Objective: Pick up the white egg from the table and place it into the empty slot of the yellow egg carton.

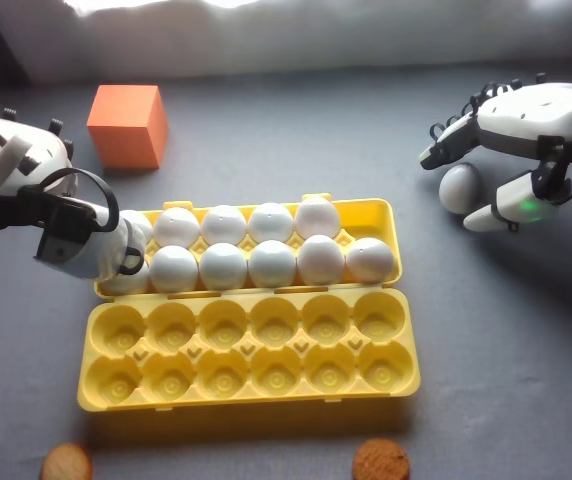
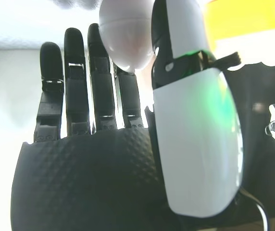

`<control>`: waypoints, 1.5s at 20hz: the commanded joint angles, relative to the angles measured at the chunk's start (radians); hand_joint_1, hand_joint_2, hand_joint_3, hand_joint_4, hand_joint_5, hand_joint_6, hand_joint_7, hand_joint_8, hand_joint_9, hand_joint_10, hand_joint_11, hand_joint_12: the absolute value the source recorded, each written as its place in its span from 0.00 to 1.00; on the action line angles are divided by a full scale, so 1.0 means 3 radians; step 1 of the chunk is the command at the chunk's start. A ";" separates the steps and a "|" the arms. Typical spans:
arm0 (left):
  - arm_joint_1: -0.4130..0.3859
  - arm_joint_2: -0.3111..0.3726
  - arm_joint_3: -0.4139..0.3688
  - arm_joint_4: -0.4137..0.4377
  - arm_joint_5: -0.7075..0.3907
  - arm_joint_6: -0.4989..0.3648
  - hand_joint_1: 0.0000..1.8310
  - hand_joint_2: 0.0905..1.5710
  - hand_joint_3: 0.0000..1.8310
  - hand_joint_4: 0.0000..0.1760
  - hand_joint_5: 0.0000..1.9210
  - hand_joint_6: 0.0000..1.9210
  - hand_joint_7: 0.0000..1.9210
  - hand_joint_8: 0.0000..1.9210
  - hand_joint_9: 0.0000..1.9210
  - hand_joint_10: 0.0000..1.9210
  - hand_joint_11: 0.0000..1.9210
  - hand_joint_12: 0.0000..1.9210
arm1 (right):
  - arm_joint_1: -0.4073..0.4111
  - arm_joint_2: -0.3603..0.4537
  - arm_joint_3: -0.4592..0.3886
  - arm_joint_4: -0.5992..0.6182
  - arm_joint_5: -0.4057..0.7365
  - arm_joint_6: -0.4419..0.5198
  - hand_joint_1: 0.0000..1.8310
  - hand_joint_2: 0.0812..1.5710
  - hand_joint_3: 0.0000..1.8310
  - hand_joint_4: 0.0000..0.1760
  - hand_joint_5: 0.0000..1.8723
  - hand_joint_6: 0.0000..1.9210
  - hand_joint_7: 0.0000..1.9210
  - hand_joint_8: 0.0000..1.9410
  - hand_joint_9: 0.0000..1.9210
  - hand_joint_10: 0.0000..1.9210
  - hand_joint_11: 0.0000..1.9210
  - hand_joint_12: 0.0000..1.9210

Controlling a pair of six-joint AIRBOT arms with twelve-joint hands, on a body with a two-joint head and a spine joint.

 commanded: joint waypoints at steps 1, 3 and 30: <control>-0.0038 0.0021 -0.0004 0.0299 0.0037 0.0003 0.00 0.82 0.00 0.00 0.15 0.00 0.20 0.00 0.20 0.00 0.00 0.43 | -0.0009 0.0034 0.0037 0.0046 0.0344 -0.0001 0.62 0.63 0.00 0.00 0.34 0.02 0.35 0.02 0.22 0.33 0.04 0.74; -0.0038 0.0021 -0.0004 0.0299 0.0037 0.0003 0.00 0.82 0.00 0.00 0.15 0.00 0.20 0.00 0.20 0.00 0.00 0.45 | -0.0016 0.0028 0.0059 0.0057 0.0344 -0.0001 0.63 0.64 0.00 0.00 0.37 0.02 0.38 0.03 0.23 0.39 0.09 0.74; -0.0038 0.0022 -0.0004 0.0299 0.0037 0.0003 0.00 0.82 0.00 0.00 0.15 0.00 0.21 0.00 0.22 0.01 0.00 0.62 | 0.0226 0.0081 0.0019 0.0061 0.0511 0.0049 0.68 0.67 0.00 0.00 0.56 0.41 0.54 0.53 0.49 0.49 0.33 0.73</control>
